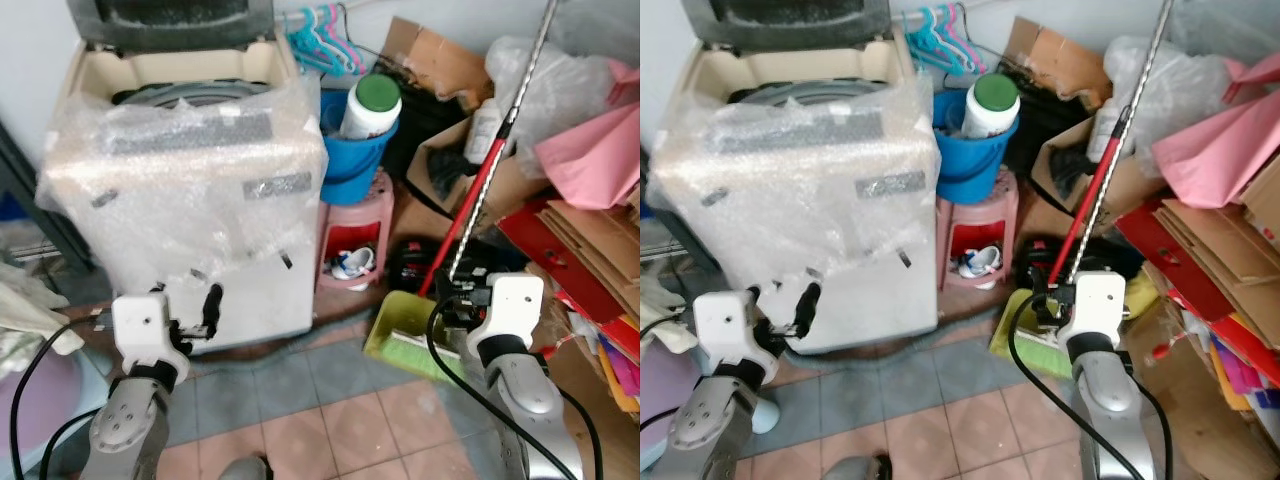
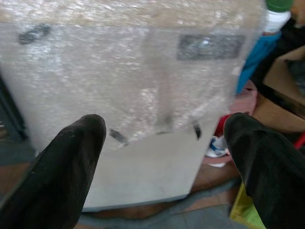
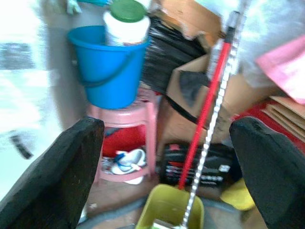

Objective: Clothes washing

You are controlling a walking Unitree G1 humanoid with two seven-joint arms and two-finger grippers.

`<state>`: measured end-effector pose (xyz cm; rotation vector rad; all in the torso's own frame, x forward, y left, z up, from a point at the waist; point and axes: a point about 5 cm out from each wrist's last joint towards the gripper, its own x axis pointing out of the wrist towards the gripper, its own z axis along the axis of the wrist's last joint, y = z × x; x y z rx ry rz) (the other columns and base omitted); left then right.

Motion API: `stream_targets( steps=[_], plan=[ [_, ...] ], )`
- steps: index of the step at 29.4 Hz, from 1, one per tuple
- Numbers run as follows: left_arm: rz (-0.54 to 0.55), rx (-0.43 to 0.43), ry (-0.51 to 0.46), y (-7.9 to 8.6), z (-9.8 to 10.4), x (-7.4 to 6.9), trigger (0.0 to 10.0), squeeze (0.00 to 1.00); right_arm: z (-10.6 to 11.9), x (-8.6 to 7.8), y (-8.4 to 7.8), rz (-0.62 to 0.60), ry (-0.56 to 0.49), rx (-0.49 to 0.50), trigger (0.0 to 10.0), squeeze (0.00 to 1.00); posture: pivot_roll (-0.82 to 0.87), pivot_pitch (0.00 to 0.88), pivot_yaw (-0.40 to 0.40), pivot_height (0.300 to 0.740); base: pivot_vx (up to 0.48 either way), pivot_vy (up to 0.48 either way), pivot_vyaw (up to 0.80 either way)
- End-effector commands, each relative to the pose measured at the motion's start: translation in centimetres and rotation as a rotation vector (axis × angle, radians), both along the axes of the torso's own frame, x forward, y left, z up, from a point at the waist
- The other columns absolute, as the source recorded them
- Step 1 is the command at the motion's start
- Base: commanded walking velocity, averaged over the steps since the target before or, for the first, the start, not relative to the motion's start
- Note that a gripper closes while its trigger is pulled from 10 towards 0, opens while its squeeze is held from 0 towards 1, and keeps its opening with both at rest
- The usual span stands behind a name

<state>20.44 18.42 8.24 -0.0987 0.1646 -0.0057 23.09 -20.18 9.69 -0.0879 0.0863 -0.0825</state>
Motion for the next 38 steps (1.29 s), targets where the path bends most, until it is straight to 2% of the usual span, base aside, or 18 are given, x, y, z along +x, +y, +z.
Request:
stream_targets(
  steps=[1,2,3,4,5,6,15,16,17,18,24,38],
  plan=[
    [-0.011,0.005,-0.006,-0.16,0.4,0.17,0.0,0.0,0.43,0.1,-0.1,-0.004,-0.017,-0.003,2.2,0.95,-0.09,0.0,-0.008,0.74,0.0,0.0,0.0],
    [-0.012,0.004,-0.007,-0.26,0.46,0.26,0.0,0.0,0.46,0.18,-0.11,0.007,-0.02,-0.009,7.7,0.91,-0.09,0.0,-0.011,0.74,0.0,0.0,0.0],
    [-0.01,0.002,-0.006,-0.25,0.47,0.28,0.0,0.0,0.45,0.18,-0.1,0.007,-0.021,-0.006,5.5,0.92,-0.09,0.0,-0.011,0.74,0.0,0.0,0.0],
    [-0.008,0.001,-0.005,-0.24,0.46,0.29,0.0,0.0,0.45,0.18,-0.06,0.01,-0.023,0.003,4.4,0.92,-0.09,0.0,-0.011,0.74,0.0,0.0,0.0],
    [0.001,0.0,-0.003,-0.16,0.47,0.3,0.0,0.0,0.49,0.13,-0.02,0.011,-0.028,0.011,0.0,0.25,-0.09,0.0,-0.012,0.74,0.0,0.0,0.0],
    [0.01,-0.002,0.0,-0.07,0.48,0.31,0.0,0.0,0.56,0.08,0.04,0.012,-0.032,0.016,0.0,0.0,-0.09,0.0,-0.012,0.74,0.0,0.0,0.0],
    [0.015,0.012,0.013,0.17,0.52,0.25,0.0,0.0,0.37,0.13,0.35,0.02,-0.022,0.026,0.0,0.0,-0.08,0.0,-0.007,0.74,0.0,0.0,0.0],
    [0.013,0.009,0.017,0.17,0.5,0.25,10.0,0.0,0.39,0.12,0.36,0.016,-0.023,0.033,3.8,0.34,-0.08,0.0,-0.006,0.74,0.0,0.0,0.0],
    [0.011,0.006,0.02,0.17,0.48,0.25,10.0,0.0,0.41,0.1,0.36,0.013,-0.024,0.039,3.8,0.34,-0.08,0.0,-0.006,0.74,0.0,0.0,0.0],
    [0.023,0.031,0.032,0.32,0.46,0.19,10.0,1.0,0.45,0.07,0.51,0.018,-0.027,0.061,10.0,1.0,-0.08,0.0,-0.003,0.74,0.0,0.0,0.0],
    [0.026,0.064,0.063,0.41,0.19,0.25,10.0,1.0,0.36,0.02,0.71,0.029,-0.023,0.055,10.0,1.0,-0.07,0.0,0.003,0.74,0.0,0.0,0.09],
    [0.035,0.082,0.085,0.43,0.1,0.76,10.0,1.0,0.44,0.54,0.53,0.028,-0.031,0.085,10.0,1.0,-0.07,0.0,0.0,0.74,0.0,0.0,0.8]
  ],
)
